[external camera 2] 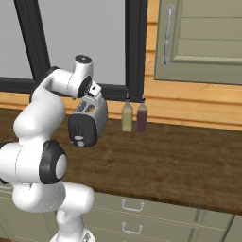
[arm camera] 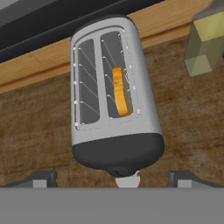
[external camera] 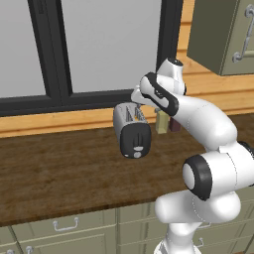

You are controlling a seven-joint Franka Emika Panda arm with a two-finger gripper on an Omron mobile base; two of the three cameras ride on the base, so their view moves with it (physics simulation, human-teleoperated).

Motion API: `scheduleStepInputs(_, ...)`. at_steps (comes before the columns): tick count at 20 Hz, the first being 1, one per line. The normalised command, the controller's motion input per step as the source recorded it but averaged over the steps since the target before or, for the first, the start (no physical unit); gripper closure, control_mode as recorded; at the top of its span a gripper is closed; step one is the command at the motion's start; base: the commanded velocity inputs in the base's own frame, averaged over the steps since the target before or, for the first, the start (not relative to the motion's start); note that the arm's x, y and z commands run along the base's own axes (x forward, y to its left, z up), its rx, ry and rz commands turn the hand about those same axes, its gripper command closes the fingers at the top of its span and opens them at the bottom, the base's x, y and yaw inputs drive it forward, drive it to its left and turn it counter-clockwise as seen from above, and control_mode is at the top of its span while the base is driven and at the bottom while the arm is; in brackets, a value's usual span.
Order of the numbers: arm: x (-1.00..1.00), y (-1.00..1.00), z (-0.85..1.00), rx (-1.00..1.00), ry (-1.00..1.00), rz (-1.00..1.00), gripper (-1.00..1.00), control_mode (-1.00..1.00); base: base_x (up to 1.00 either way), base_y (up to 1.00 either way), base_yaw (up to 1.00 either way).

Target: Start the toaster. Once the lever pops up, take the bread to the plate on the dining counter.

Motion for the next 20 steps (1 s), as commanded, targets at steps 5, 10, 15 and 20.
scheduleStepInputs(5,0.00,0.00,0.00,0.00,0.00,0.00,-1.00,-1.00,0.00,0.00,0.00)
scheduleStepInputs(10,0.00,0.00,0.00,0.00,0.00,0.00,-1.00,-1.00,0.00,0.00,0.00)
scheduleStepInputs(15,0.00,0.00,0.00,0.00,0.00,0.00,-1.00,-1.00,0.00,0.00,0.00)
scheduleStepInputs(20,0.00,0.00,0.00,0.00,0.00,0.00,-1.00,-1.00,0.00,0.00,0.00)
